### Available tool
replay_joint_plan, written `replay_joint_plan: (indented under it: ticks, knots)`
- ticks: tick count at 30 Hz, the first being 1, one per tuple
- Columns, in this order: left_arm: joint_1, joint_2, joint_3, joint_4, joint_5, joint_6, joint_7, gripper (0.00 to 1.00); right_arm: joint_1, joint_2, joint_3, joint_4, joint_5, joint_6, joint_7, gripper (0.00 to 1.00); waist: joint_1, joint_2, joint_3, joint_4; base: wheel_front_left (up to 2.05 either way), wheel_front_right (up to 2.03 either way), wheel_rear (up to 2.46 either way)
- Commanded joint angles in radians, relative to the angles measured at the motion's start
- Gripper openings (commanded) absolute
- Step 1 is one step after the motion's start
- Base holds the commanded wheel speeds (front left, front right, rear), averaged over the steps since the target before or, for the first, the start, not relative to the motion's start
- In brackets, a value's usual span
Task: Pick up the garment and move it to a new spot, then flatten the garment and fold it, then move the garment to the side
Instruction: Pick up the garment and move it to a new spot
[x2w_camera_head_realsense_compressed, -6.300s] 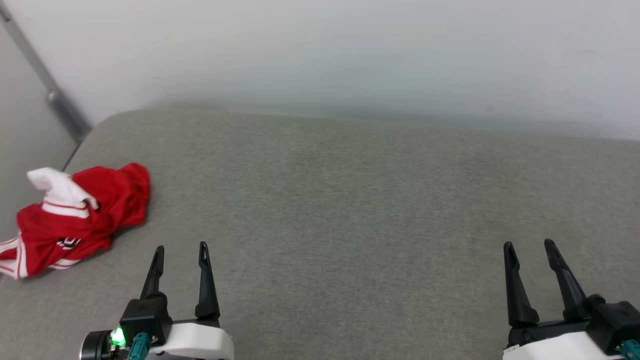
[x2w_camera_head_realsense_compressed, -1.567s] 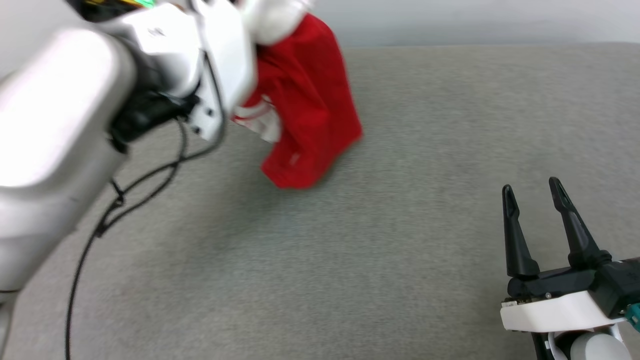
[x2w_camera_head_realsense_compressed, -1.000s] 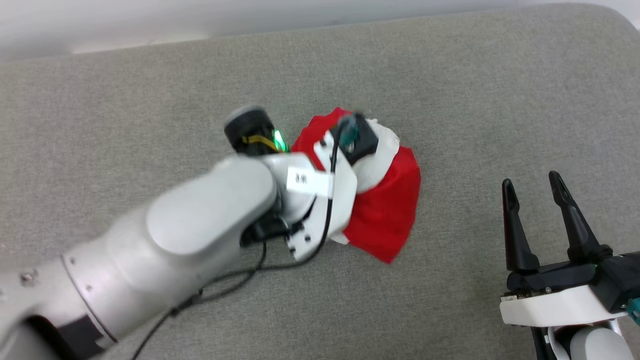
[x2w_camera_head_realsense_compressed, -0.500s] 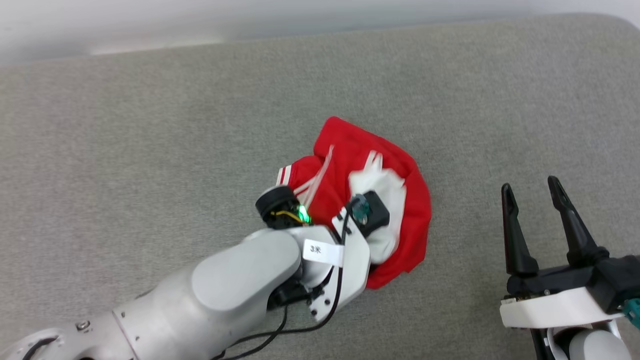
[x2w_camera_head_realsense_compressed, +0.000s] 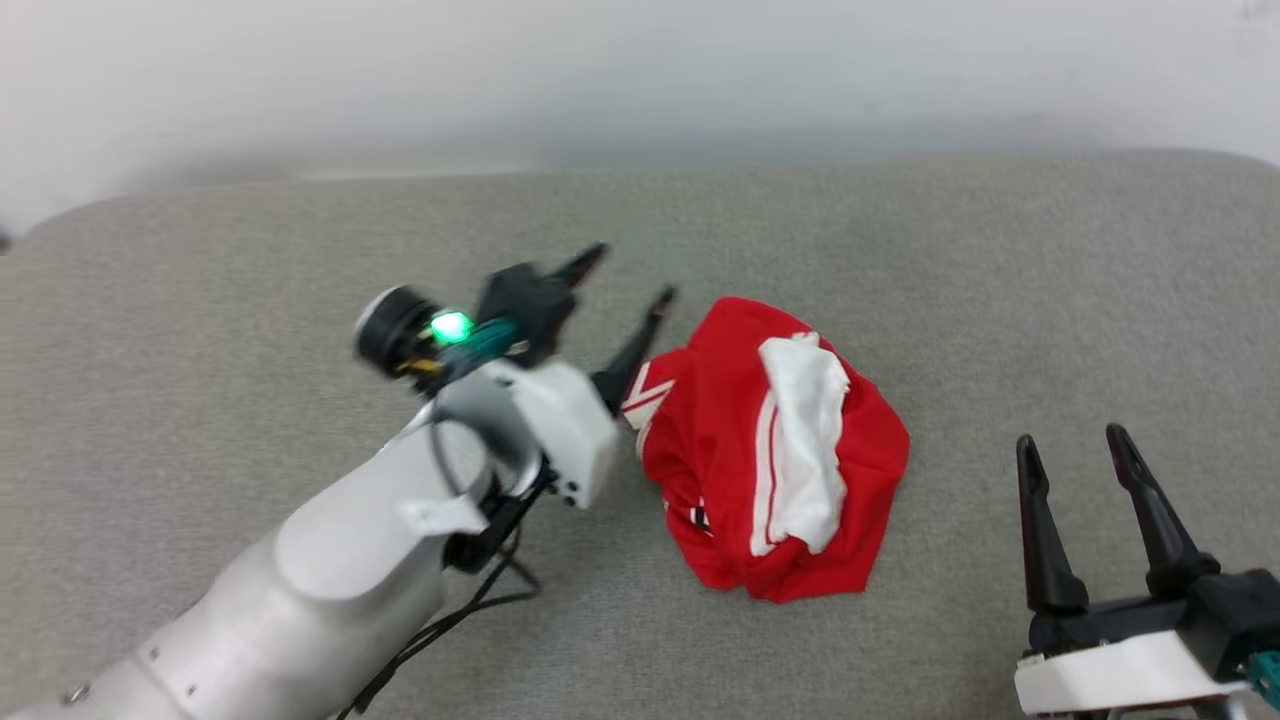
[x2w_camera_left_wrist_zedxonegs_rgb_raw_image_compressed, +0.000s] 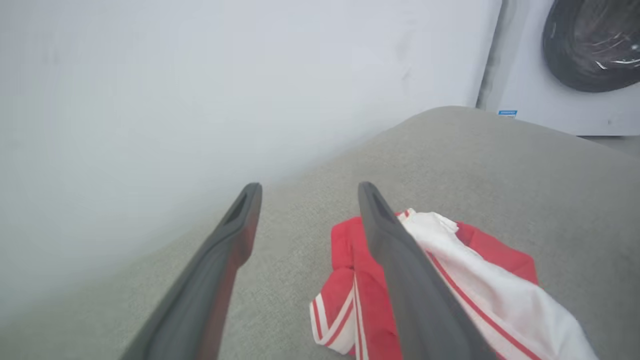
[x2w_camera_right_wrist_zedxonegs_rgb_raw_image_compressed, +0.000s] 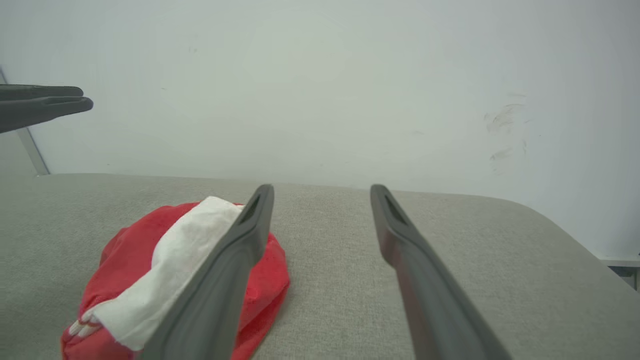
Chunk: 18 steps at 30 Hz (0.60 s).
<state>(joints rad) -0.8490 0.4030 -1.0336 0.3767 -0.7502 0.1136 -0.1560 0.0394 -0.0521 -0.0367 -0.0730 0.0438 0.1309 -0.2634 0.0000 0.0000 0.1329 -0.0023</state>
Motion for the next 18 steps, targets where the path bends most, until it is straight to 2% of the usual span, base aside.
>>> replay_joint_plan:
  ticks: [1, 7, 10, 13, 18]
  knots:
    - [0.037, 0.011, 0.018, -0.008, 0.005, 0.030, -0.036, 1.00, 0.013, 0.003, -0.004, -0.002, -0.003, 0.000, -0.002, 1.00, 0.0000, 0.0000, -0.022, 0.021, 0.00, 0.00, 0.00]
    - [0.192, 0.059, 0.147, -0.065, 0.033, 0.190, -0.108, 1.00, 0.034, 0.003, -0.010, -0.002, -0.006, 0.000, -0.002, 1.00, 0.0000, 0.0000, -0.049, 0.048, 0.00, 0.00, 0.00]
    - [0.291, 0.073, 0.252, -0.145, 0.112, 0.257, -0.110, 1.00, 0.042, 0.003, -0.012, 0.000, -0.005, 0.000, -0.002, 1.00, 0.0000, 0.0000, -0.059, 0.058, 0.00, 0.00, 0.00]
    - [0.406, 0.070, 0.355, -0.216, 0.190, 0.297, -0.110, 1.00, 0.047, 0.003, -0.008, 0.003, -0.005, 0.000, -0.002, 1.00, 0.0000, 0.0000, -0.070, 0.060, 0.00, 0.00, 0.00]
    - [0.584, 0.031, 0.502, -0.296, 0.307, 0.314, -0.109, 1.00, 0.057, 0.003, -0.006, 0.008, 0.009, 0.000, -0.002, 1.00, 0.0000, 0.0000, -0.090, 0.061, 0.00, 0.00, 0.00]
